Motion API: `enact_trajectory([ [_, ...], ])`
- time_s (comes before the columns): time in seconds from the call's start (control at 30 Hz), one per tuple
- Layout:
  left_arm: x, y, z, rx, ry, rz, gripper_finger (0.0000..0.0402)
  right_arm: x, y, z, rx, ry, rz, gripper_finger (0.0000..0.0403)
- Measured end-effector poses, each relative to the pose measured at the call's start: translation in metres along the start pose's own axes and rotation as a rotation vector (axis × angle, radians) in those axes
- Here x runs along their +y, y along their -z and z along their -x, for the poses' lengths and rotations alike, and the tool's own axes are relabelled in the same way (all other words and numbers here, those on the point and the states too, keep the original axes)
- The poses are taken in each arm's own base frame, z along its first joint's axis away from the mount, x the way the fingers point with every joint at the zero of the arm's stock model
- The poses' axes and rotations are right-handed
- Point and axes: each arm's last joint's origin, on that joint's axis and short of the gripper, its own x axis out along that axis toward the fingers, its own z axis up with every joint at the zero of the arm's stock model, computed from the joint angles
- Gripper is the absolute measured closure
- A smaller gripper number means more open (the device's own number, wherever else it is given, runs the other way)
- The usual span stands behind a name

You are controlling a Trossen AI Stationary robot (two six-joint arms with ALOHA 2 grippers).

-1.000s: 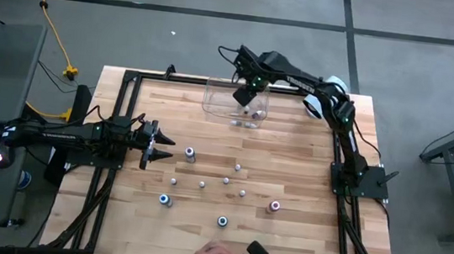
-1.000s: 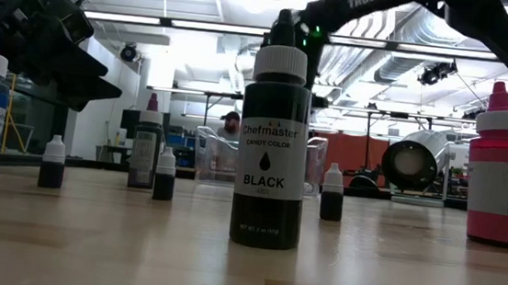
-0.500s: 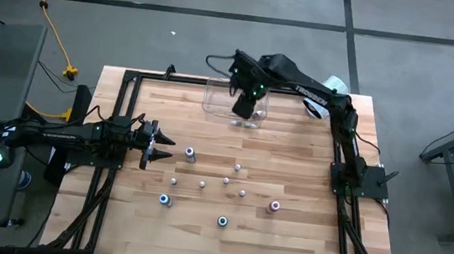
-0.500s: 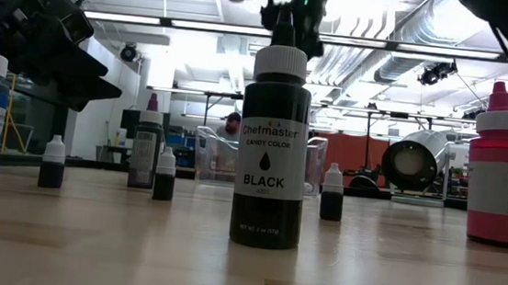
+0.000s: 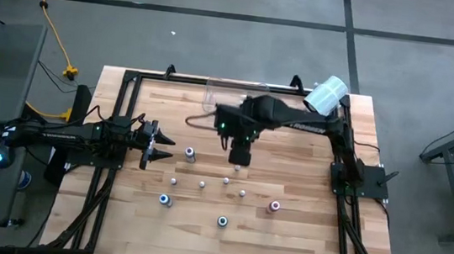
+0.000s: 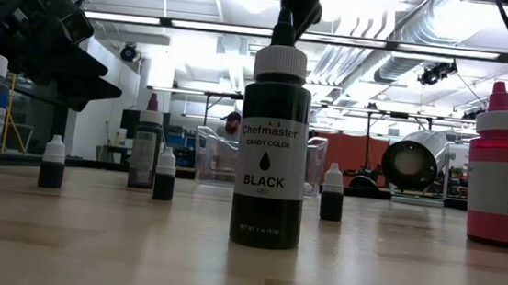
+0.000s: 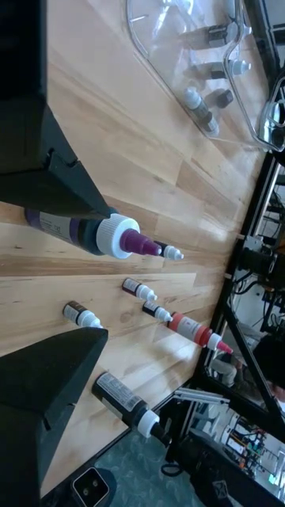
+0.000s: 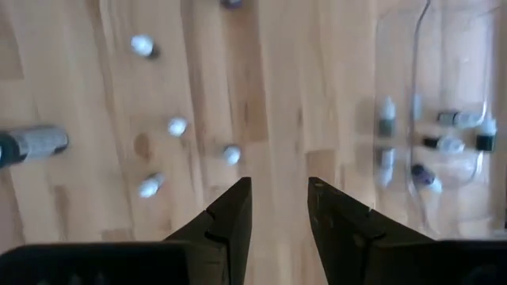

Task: Pick & Place food coloring
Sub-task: Put the small blue food coloring into the transparent container

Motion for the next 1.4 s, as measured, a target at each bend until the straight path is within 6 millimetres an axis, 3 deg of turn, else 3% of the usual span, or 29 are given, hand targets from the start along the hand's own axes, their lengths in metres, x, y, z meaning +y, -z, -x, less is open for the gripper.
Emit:
enact_trajectory([
  [0.23, 0.000, 0.000, 0.000, 0.000, 0.000, 0.000, 0.0167, 0.026, 0.010, -0.004, 0.070, 0.003, -0.062, 0.0288],
  [0.4, 0.000, 0.000, 0.000, 0.000, 0.000, 0.000, 0.0167, 0.036, 0.023, -0.032, 0.166, -0.019, -0.099, 0.0288],
  [0.67, 0.000, 0.000, 0.000, 0.000, 0.000, 0.000, 0.0167, 0.046, 0.058, -0.073, 0.008, -0.184, -0.128, 0.0288],
  [0.97, 0.000, 0.000, 0.000, 0.000, 0.000, 0.000, 0.0167, 0.060, 0.118, -0.112, -0.076, -0.236, 0.022, 0.0288],
  [1.2, 0.000, 0.000, 0.000, 0.000, 0.000, 0.000, 0.0167, 0.076, 0.132, -0.132, -0.193, -0.291, 0.157, 0.0286],
  [1.4, 0.000, 0.000, 0.000, 0.000, 0.000, 0.000, 0.0167, 0.084, 0.139, -0.143, -0.252, -0.302, 0.196, 0.0254],
])
